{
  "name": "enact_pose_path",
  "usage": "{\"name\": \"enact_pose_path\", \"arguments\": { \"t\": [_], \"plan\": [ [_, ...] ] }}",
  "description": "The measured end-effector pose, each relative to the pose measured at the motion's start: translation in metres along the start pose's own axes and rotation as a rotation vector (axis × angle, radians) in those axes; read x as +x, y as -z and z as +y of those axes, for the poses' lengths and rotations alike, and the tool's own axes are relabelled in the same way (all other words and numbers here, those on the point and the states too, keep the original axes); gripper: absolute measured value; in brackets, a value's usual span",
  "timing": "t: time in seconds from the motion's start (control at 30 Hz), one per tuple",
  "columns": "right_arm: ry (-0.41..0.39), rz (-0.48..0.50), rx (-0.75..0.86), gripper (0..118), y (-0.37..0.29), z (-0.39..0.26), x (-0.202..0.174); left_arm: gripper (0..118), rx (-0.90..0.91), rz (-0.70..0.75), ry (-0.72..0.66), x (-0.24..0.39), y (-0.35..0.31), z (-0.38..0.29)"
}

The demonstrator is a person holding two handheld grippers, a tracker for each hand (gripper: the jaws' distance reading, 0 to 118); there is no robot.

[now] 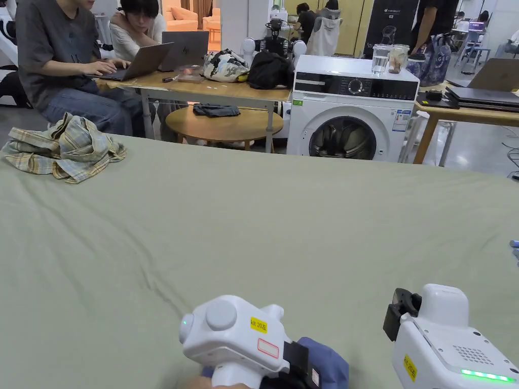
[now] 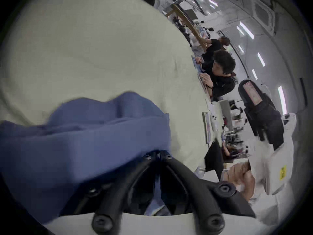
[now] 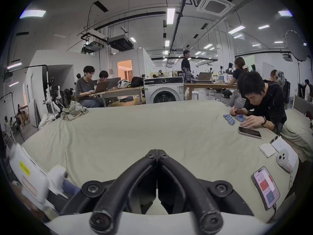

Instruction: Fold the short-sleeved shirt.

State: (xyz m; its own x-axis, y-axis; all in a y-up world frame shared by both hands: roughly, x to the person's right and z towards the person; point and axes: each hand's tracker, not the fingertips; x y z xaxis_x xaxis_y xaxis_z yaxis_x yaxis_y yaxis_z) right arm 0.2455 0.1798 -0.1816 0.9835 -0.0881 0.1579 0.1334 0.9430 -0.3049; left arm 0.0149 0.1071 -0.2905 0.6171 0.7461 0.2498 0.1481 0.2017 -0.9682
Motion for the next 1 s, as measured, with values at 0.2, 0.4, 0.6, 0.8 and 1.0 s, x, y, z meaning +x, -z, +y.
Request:
{"name": "enact_pose_path", "arguments": {
  "t": [0.2,0.4,0.6,0.8,1.0],
  "plan": [
    [0.005,-0.008,0.003,0,-0.001,-0.001,0.002,0,0.071,-0.028,-0.001,-0.014,0.028,-0.008],
    [-0.015,-0.016,0.011,0,0.001,-0.002,0.003,0,0.082,0.0,0.012,0.001,-0.005,-0.007],
    [-0.024,-0.014,0.019,0,0.016,0.003,-0.008,0,0.436,0.195,0.215,0.011,-0.095,-0.01],
    [-0.035,0.006,0.09,0,0.021,0.014,-0.031,0,0.85,0.486,0.401,0.006,-0.148,-0.03],
    [-0.034,0.035,0.204,0,0.011,0.026,-0.049,0,1.172,0.715,0.588,0.008,-0.16,-0.061]
  ]
}}
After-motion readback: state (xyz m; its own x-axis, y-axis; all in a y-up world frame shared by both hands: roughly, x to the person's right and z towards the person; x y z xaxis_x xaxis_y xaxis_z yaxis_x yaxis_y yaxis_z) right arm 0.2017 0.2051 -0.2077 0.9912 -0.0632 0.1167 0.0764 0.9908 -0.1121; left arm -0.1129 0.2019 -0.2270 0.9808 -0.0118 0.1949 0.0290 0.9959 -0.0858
